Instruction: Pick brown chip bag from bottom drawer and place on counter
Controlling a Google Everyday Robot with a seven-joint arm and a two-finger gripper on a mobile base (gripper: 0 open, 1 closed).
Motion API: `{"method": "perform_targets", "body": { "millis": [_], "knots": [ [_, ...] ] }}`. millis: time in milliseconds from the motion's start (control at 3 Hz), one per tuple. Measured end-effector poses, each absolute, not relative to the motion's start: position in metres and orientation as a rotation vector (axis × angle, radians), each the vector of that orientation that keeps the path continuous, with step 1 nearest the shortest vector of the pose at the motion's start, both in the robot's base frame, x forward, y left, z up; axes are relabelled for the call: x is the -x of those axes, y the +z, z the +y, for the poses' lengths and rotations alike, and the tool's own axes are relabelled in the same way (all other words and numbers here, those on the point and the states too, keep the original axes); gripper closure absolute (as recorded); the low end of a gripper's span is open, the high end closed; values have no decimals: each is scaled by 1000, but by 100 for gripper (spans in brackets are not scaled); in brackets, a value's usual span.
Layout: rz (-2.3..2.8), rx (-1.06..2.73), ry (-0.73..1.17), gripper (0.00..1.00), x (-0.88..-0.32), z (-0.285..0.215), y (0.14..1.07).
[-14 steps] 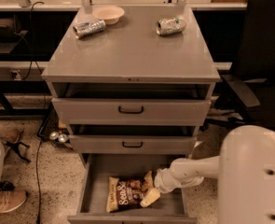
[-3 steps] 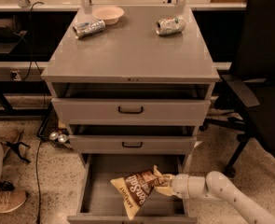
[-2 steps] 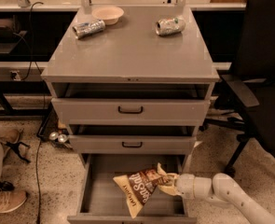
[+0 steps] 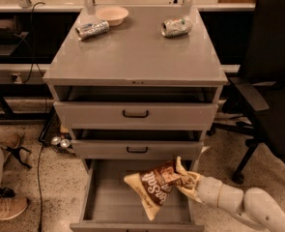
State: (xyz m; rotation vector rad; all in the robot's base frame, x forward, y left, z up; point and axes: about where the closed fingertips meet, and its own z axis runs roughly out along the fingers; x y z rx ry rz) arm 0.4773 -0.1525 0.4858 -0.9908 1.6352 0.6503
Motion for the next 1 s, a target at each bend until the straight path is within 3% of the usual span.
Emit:
{"method": "perform_targets", "body": {
  "millis": [333, 1000],
  "knots": [
    [1581, 1011, 497, 100, -468, -146, 566],
    [1439, 932, 545, 100, -487, -145, 595]
  ]
}}
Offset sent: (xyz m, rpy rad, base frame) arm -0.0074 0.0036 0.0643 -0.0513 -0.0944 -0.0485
